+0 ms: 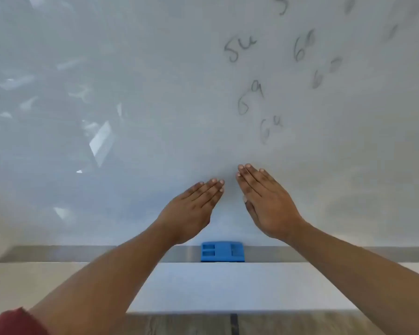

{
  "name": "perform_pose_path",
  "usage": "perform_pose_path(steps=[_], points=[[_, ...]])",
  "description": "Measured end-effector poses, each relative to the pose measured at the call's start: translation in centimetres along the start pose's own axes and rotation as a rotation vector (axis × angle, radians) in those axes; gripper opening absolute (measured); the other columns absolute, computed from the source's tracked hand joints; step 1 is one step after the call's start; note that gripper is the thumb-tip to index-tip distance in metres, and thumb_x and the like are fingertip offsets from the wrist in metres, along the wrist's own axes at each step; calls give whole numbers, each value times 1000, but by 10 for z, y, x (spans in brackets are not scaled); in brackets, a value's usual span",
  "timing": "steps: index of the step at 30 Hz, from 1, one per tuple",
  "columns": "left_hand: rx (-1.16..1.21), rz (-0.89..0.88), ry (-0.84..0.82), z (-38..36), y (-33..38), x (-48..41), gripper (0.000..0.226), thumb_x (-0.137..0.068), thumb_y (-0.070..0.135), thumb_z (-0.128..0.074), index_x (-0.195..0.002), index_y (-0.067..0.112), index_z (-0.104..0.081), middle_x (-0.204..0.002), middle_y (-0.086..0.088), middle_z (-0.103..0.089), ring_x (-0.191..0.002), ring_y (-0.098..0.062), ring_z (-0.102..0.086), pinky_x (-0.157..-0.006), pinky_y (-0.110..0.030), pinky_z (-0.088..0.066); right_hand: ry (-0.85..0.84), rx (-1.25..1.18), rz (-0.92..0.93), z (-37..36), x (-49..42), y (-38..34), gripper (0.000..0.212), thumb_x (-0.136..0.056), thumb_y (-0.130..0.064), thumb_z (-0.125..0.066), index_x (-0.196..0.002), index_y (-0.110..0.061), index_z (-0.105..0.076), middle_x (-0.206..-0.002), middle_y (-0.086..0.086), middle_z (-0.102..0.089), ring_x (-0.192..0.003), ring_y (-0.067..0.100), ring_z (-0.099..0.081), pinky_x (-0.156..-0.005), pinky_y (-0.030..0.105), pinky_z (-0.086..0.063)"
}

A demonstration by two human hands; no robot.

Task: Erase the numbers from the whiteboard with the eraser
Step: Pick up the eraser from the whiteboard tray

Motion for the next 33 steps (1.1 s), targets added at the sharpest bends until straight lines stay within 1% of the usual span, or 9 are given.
perform_pose_path(steps=[4, 6, 8, 10, 13, 17, 23, 29, 33], points=[[69, 49, -125, -56, 32, 17, 61, -96, 28, -37, -152, 5, -31, -160, -10, -26, -148, -20, -24, -120, -39, -19, -96, -62, -89, -61, 41, -7, 51, -102, -25, -33, -149, -5, -36, -157, 12, -34, -147, 24, -30, -119, 41, -27], [126, 99, -242, -87, 49, 28, 64, -98, 29, -42, -155, 6, -22, -163, -8, -16, -150, -19, -12, -120, -37, -7, -174, -110, -121, -92, 63, -11, 51, -102, -26, -30, -146, -5, -42, -154, 11, -39, -145, 24, -35, -118, 42, -31], [155, 171, -392, -120, 60, 43, 63, -105, 27, -33, -159, 8, -7, -167, -3, 0, -153, -18, 6, -121, -32, 8, -232, -157, -194, -116, 82, -11, 51, -100, -27, -30, -141, -5, -50, -147, 11, -50, -139, 25, -45, -115, 43, -36], [235, 273, -524, -147, 68, 57, 57, -106, 24, -30, -160, 12, -17, -169, -2, -13, -156, -19, -7, -125, -32, -4, -288, -197, -229, -139, 101, -16, 47, -97, -25, -35, -133, -6, -59, -135, 9, -62, -129, 26, -56, -113, 43, -38], [266, 397, -545, -167, 72, 72, 47, -100, 20, -38, -146, 19, -45, -149, -1, -47, -135, -20, -43, -112, -34, -32, -396, -240, -270, -166, 125, -25, 36, -88, -23, -61, -122, -10, -66, -119, 5, -70, -115, 24, -64, -111, 40, -37], [295, 515, -620, -193, 71, 83, 35, -101, 27, -41, -131, 22, -58, -134, 3, -54, -121, -19, -50, -104, -33, -39, -579, -329, -287, -190, 146, -33, 41, -94, -28, -57, -133, -14, -58, -129, 2, -63, -122, 21, -55, -113, 33, -34], [354, 634, -565, -209, 66, 76, 31, -103, 24, -44, -125, 22, -67, -124, 1, -51, -107, -20, -53, -96, -33, -41, -601, -408, -294, -192, 143, -34, 48, -97, -32, -52, -142, -16, -48, -140, 0, -53, -132, 18, -45, -117, 30, -25], [460, 660, -445, -192, 63, 71, 26, -103, 21, -51, -121, 20, -70, -128, 4, -52, -112, -20, -52, -104, -34, -42, -525, -415, -269, -173, 130, -25, 51, -93, -33, -59, -142, -18, -50, -146, -1, -49, -138, 18, -42, -116, 26, -18], [491, 622, -179, -138, 55, 63, 11, -86, 16, -74, -92, 25, -73, -111, 6, -60, -92, -18, -62, -81, -33, -59, -414, -413, -217, -135, 109, -18, 63, -87, -48, -60, -142, -24, -44, -150, -5, -46, -139, 16, -42, -114, 35, -35]])
Point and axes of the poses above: each hand's wrist, its own x-axis away from the middle knuckle, its own z-axis out of the back of the hand, y = z × x, the point moved 8 cm from there along -x, towards the middle knuckle
